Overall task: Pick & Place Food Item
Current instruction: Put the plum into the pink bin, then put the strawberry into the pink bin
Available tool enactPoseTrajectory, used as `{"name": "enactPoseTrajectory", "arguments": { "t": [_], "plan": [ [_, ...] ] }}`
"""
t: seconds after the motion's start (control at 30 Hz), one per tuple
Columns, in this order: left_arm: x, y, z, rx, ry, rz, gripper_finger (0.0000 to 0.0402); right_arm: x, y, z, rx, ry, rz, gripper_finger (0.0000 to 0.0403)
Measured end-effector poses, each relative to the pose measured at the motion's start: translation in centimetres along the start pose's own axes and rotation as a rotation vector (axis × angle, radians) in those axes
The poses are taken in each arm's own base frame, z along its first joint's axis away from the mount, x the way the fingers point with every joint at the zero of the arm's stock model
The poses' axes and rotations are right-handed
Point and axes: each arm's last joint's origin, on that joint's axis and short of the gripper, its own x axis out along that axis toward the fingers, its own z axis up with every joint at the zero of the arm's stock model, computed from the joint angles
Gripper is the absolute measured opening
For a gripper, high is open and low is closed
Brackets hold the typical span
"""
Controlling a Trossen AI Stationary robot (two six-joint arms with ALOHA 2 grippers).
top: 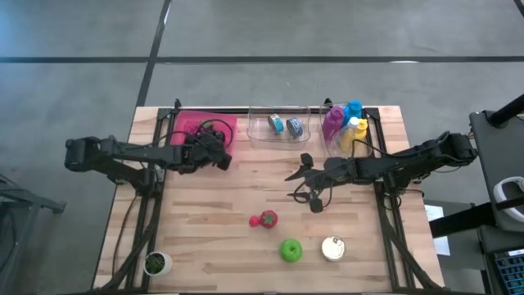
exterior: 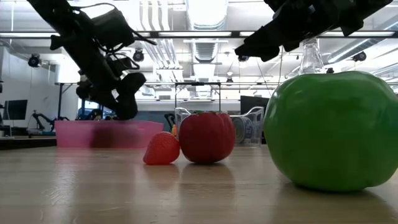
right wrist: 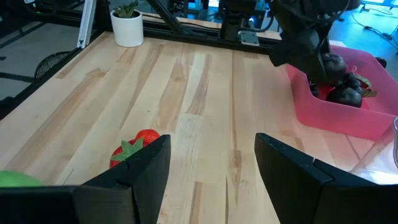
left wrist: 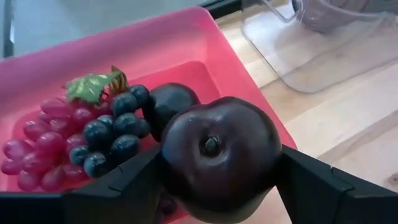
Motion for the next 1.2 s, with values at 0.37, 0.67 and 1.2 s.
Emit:
{"name": "enactPoseTrajectory", "arguments": {
  "t": [0.37, 0.67, 1.2],
  "plan": [
    [0.3, -0.1, 0.0, 0.046, -0.019, -0.032, 0.0390, 0.0, 0.0, 0.0, 0.000, 0.000, 0.000, 0.0228],
    [0.0, -0.5, 0.3, 0.149, -0.015, -0.085, 0.0372, 0.0, 0.0, 0.0, 0.000, 0.000, 0.000, 0.0228],
    [-6.1, -6.4, -1.3, 0.637, -0.097, -0.553, 0.0398, 0.0, 0.0, 0.0, 0.000, 0.000, 0.000, 0.0228]
  ]
}}
